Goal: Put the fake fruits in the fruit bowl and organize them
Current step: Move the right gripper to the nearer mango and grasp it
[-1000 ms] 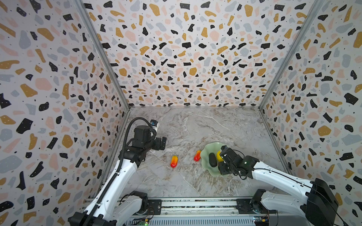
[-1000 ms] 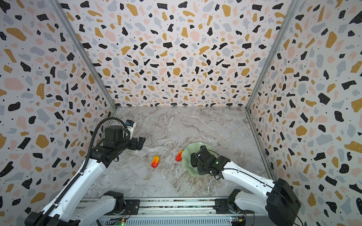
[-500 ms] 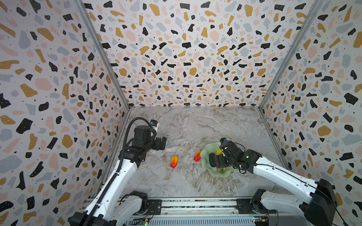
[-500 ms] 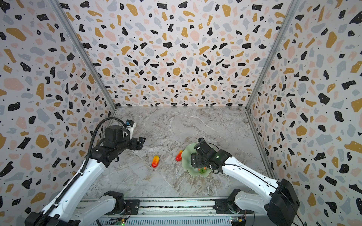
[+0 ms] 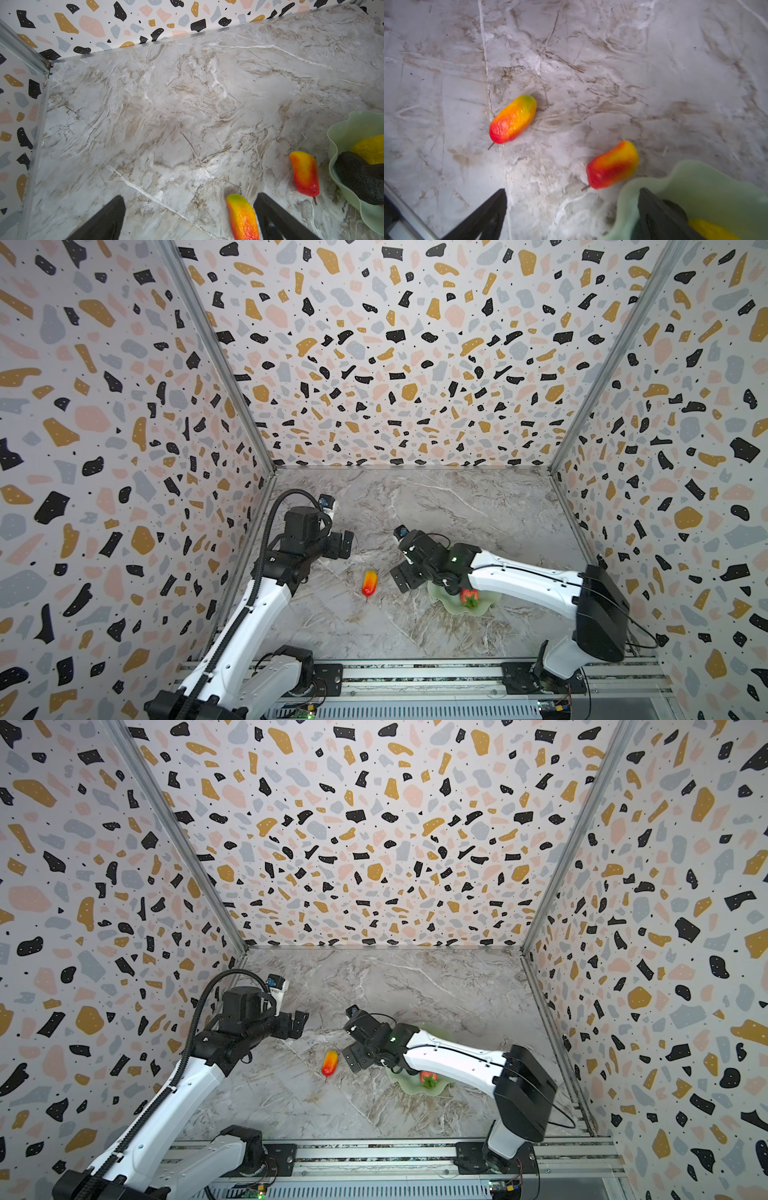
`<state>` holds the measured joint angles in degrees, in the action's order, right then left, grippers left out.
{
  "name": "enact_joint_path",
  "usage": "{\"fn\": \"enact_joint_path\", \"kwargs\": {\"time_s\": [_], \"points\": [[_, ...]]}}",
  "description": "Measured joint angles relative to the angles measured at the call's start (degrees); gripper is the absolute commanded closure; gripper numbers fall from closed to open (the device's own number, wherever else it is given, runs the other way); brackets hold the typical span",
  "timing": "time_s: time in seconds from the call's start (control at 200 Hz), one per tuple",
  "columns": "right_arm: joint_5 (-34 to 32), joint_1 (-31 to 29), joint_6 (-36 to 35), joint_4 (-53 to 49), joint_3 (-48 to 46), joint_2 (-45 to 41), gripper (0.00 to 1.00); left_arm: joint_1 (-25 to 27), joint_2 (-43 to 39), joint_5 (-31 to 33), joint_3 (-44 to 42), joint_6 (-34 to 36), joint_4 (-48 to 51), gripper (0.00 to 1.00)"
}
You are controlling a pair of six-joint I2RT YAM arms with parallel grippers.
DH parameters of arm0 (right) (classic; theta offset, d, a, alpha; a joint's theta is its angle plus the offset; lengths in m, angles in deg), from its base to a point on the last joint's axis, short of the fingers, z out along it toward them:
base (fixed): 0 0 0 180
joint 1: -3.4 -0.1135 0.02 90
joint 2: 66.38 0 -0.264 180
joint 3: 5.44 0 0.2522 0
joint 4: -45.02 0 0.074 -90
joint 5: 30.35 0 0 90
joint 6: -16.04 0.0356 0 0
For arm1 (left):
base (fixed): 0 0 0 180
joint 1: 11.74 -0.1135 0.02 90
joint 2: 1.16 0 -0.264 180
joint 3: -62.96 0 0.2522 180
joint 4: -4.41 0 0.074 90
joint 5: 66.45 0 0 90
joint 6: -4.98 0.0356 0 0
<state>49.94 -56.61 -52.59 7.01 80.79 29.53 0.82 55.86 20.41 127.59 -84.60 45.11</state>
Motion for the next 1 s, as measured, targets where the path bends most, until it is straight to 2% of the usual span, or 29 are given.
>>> {"fn": "enact_joint_path", "kwargs": {"time_s": [0.22,0.466,1.001], "points": [[2.54,-0.59,1.97,8.04,6.29,12.13,0.01,0.00,-0.02,0.00,0.00,0.00,0.00,0.00],[4.42,-2.08,5.18,12.83,7.69,18.25,0.00,0.00,-0.11,0.00,0.00,0.00,0.00,0.00],[7.61,-3.23,8.22,16.33,7.74,22.23,0.22,0.00,-0.11,0.02,0.00,0.00,0.00,0.00]]}}
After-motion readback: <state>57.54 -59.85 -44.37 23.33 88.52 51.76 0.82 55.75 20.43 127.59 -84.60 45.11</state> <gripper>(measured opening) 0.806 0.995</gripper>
